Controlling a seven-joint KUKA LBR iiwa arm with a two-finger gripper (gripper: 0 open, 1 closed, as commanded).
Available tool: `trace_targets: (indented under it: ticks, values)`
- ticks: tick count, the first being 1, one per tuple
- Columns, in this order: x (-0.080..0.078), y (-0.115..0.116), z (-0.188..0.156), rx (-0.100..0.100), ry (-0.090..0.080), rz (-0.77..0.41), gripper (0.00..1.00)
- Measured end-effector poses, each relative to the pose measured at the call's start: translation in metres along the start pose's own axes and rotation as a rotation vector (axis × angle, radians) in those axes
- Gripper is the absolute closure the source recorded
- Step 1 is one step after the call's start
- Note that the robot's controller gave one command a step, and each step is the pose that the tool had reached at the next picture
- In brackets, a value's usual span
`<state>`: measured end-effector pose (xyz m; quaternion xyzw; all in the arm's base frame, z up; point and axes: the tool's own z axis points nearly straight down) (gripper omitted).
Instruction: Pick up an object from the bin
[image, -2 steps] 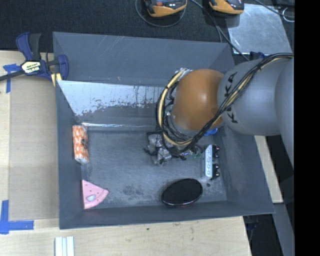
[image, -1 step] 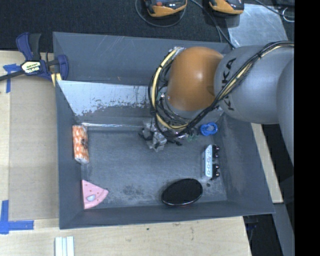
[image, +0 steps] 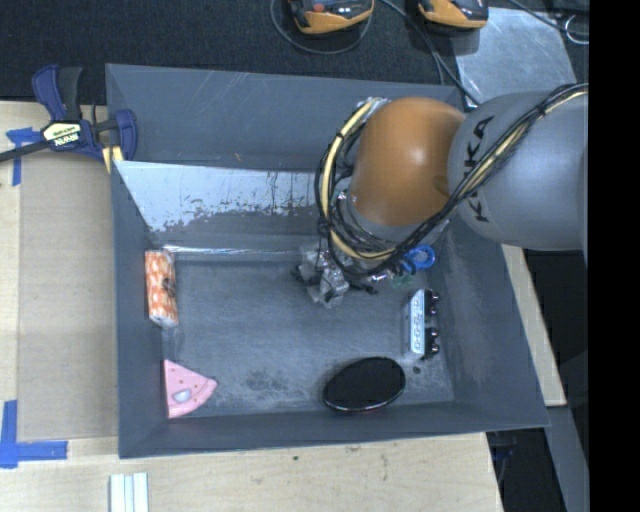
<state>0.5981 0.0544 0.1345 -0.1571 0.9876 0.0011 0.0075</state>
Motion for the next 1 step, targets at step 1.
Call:
trace_targets:
  ticks: [1]
  values:
    - [0.0093, -0.0351, -0.0846, -0.001, -0.003, 0.074, 1.0]
